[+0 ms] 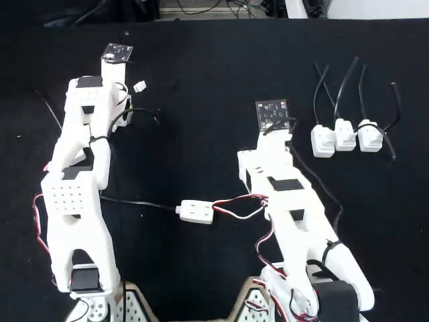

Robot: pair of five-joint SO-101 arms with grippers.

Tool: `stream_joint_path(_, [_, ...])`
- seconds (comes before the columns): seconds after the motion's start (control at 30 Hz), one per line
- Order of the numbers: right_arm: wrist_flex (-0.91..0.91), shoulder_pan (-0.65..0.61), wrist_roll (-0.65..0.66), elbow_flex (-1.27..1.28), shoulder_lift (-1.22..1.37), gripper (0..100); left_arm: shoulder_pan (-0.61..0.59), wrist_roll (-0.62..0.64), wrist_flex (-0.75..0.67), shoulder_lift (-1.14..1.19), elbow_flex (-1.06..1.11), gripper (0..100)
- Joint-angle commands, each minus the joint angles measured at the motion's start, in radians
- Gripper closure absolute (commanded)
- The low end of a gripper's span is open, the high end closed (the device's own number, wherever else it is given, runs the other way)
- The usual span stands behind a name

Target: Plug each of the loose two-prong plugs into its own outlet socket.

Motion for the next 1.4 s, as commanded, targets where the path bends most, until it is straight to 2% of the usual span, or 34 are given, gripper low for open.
stream_joint_path(0.0, [-0.026, -0.009, -0.002, -0.038, -0.041, 80.4, -0.004, -0.003, 0.008, -0.023, -0.051, 96])
stream_joint_path(0.13, [-0.026, -0.009, -0.002, -0.038, -0.041, 80.4, -0.005, -0.003, 0.041, -0.055, -0.073, 97])
stream_joint_path(0.33, [-0.026, -0.009, -0.002, -0.038, -0.041, 80.4, 0.005, -0.003, 0.275, -0.184, -0.168, 97])
stream_joint_path(0.57, [-0.026, -0.009, -0.002, -0.038, -0.041, 80.4, 0.005, 0.003, 0.477, -0.287, -0.189, 97])
stream_joint_path(0.77, [-0.026, -0.009, -0.002, -0.038, -0.041, 80.4, 0.054, 0.112, 0.644, -0.416, -0.168, 97])
stream_joint_path(0.87, [-0.023, -0.009, -0.003, -0.038, -0.041, 80.4, 0.091, 0.133, 0.641, -0.522, -0.061, 97])
stream_joint_path(1.0, [-0.021, -0.009, -0.005, -0.038, -0.042, 80.4, 0.208, 0.15, 0.597, -0.687, 0.2, 97])
stream_joint_path(1.23, [-0.021, -0.009, -0.008, -0.038, -0.041, 80.4, 0.306, 0.152, 0.181, -0.98, 0.723, 97])
stream_joint_path(1.37, [-0.021, -0.009, -0.008, -0.038, -0.041, 80.4, 0.361, 0.152, 0.003, -1.112, 0.96, 97])
